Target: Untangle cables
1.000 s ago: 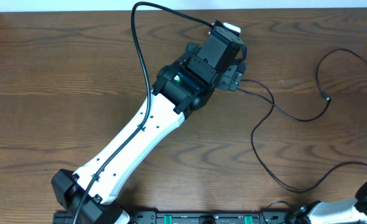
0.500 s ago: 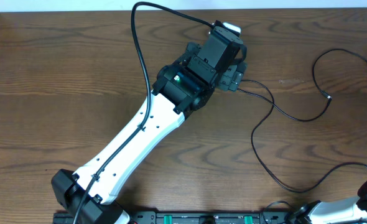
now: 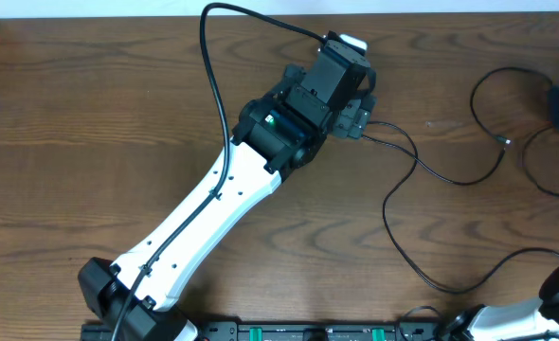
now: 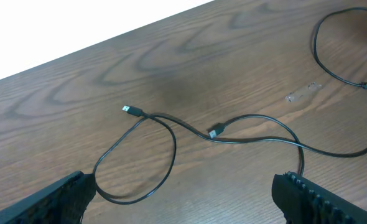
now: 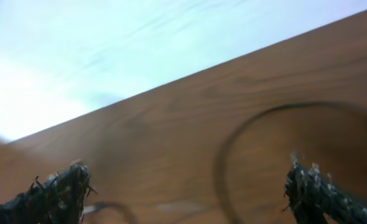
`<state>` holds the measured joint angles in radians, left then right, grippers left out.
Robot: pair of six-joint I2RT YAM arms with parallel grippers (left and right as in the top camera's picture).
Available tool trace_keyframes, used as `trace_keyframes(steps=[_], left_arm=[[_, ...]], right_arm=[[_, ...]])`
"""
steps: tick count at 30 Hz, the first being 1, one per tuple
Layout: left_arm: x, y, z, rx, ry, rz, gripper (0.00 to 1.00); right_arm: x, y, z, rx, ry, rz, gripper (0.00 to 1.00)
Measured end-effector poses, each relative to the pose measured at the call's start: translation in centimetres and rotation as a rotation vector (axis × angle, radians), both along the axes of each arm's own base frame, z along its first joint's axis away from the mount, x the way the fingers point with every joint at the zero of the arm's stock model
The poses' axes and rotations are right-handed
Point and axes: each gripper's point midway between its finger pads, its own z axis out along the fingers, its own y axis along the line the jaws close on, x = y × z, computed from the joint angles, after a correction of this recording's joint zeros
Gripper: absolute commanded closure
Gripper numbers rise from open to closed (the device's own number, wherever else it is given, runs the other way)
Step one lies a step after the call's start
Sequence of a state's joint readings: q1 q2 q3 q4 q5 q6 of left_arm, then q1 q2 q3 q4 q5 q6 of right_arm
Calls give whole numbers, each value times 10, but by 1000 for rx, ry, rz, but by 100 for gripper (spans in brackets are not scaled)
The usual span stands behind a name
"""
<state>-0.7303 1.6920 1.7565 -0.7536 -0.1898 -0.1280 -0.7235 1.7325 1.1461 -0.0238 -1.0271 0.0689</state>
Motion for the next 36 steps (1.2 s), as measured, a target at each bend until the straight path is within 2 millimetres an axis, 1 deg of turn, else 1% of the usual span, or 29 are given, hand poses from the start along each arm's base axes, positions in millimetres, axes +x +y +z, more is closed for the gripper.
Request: trace_keyframes(steps=[5,8,9,14,16,19,21,24,30,34,36], left_arm=[[0,0,0,0,0,0,5],[0,0,0,0,0,0,5],[0,0,0,0,0,0,5],[0,0,0,0,0,0,5],[0,0,0,0,0,0,5],[0,0,0,0,0,0,5],[0,0,0,-1,-1,0,5],[1,-1,1,-3,-4,0,4],[0,0,0,-1,-2,0,5],[2,1,2,4,-12,11,5],[6,9,3,30,-31,44,5]], right_arm=[[2,71,-15,108,98,178,1],[-4,114,-35,125,218,254,1],[-7,131,-45,109,270,281,1],[-26,184,-85,-20,495,343,1],[-35,207,-97,-84,565,385,1],[-48,231,-109,-164,640,432,1],[-58,244,-117,-225,693,450,1],[-71,253,-128,-297,781,434,1],[-90,259,-137,-362,878,422,1],[-119,264,-142,-397,984,467,1],[-127,268,-145,-411,1003,492,1]])
